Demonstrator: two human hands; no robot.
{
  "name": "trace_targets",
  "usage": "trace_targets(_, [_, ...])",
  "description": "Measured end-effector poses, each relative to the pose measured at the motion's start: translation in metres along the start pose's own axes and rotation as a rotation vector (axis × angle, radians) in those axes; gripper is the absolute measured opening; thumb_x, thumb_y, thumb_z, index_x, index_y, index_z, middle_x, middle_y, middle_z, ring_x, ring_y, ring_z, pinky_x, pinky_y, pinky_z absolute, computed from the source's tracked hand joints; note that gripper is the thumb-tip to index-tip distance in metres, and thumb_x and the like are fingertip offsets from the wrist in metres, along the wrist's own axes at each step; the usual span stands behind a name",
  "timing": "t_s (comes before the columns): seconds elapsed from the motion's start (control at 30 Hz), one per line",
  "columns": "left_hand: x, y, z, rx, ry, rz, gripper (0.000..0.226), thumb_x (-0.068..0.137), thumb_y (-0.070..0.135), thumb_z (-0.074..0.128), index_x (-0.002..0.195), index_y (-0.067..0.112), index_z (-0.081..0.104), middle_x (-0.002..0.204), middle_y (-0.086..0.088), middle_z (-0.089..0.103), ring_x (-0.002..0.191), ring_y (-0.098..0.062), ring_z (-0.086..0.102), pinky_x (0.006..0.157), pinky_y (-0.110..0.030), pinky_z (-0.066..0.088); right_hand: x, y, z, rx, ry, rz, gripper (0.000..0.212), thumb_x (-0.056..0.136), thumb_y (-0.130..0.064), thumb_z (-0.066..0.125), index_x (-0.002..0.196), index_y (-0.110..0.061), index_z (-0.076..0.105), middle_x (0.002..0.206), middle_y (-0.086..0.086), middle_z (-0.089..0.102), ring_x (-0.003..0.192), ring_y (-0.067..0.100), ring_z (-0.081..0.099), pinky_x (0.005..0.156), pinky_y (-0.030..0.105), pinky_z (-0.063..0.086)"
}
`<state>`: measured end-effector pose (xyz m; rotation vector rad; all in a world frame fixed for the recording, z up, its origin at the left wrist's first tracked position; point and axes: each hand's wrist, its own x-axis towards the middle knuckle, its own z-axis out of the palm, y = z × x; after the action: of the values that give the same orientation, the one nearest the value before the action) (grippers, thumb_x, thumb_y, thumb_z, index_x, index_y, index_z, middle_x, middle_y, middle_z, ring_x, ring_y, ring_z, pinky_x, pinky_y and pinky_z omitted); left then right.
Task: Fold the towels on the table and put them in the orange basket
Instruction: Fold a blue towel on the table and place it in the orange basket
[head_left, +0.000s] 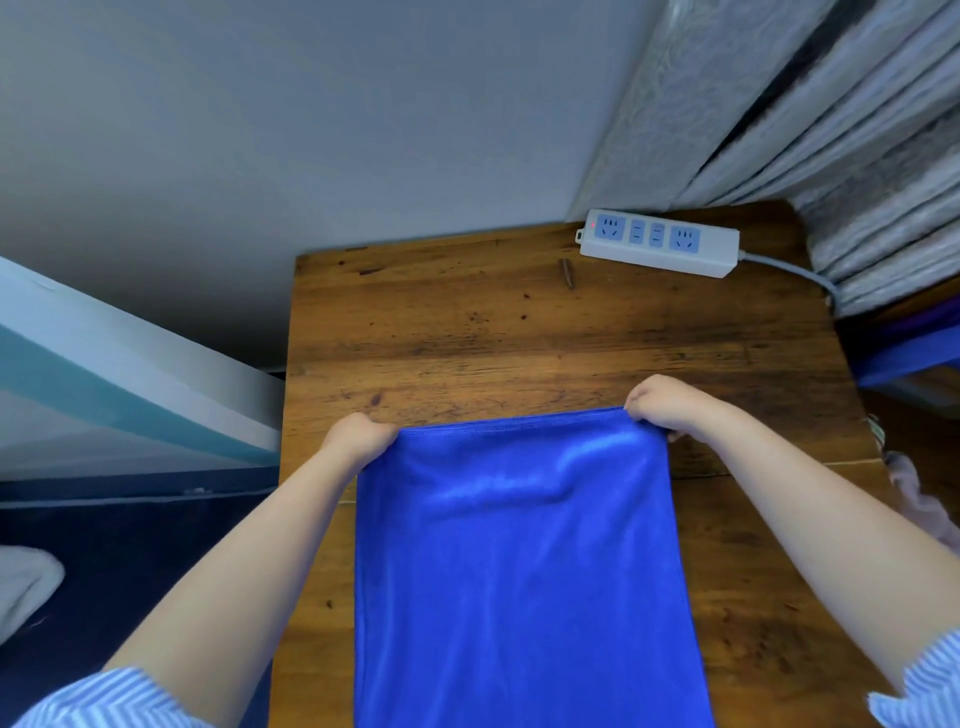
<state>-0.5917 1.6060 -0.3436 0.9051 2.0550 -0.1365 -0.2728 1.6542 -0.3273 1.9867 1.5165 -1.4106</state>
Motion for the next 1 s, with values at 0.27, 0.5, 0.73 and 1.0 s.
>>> trace_targets(0.27, [0.003, -0.018, 0.005, 0.383, 0.226, 0.268, 0.026, 0.088, 0.017, 0.050, 0.107, 0.006, 0.064, 0.111, -0.015, 0.056, 0.101, -0.031, 0.054, 0.081, -0.032, 0.046, 0.001, 0.001, 0.010, -0.312, 0.277, -0.138, 0.022, 0.087, -0.008, 0.049, 0.101, -0.011, 0.067, 0.111, 0.009, 0.059, 0.104, 0.024, 0.053, 0.080, 0.032, 0.046])
trace_targets(0.5, [0.002, -0.013, -0.003, 0.455, 0.148, 0.278, 0.030, 0.091, 0.022, 0.044, 0.110, 0.009, 0.063, 0.115, -0.014, 0.054, 0.102, -0.028, 0.054, 0.084, -0.032, 0.046, -0.005, 0.004, 0.021, -0.495, 0.318, -0.190, 0.027, 0.091, -0.015, 0.045, 0.103, -0.004, 0.067, 0.113, 0.011, 0.054, 0.103, 0.027, 0.054, 0.082, 0.033, 0.047])
trace_targets(0.73, [0.002, -0.009, -0.011, 0.617, 0.021, 0.311, 0.023, 0.090, 0.021, 0.045, 0.094, 0.008, 0.065, 0.102, -0.012, 0.065, 0.097, -0.027, 0.055, 0.071, -0.029, 0.041, -0.006, -0.008, 0.011, -0.406, 0.092, -0.160, 0.024, 0.088, -0.019, 0.052, 0.091, -0.003, 0.071, 0.080, 0.007, 0.065, 0.077, 0.019, 0.057, 0.056, 0.021, 0.041])
trace_targets(1.0, [-0.009, -0.019, -0.031, 0.503, 0.063, 0.402, 0.019, 0.090, 0.017, 0.054, 0.090, 0.006, 0.070, 0.095, -0.011, 0.068, 0.091, -0.026, 0.058, 0.067, -0.026, 0.040, -0.019, -0.001, -0.019, -0.157, 0.047, -0.261, 0.005, 0.077, -0.008, 0.069, 0.080, -0.009, 0.072, 0.083, 0.004, 0.066, 0.070, 0.008, 0.054, 0.058, 0.019, 0.040])
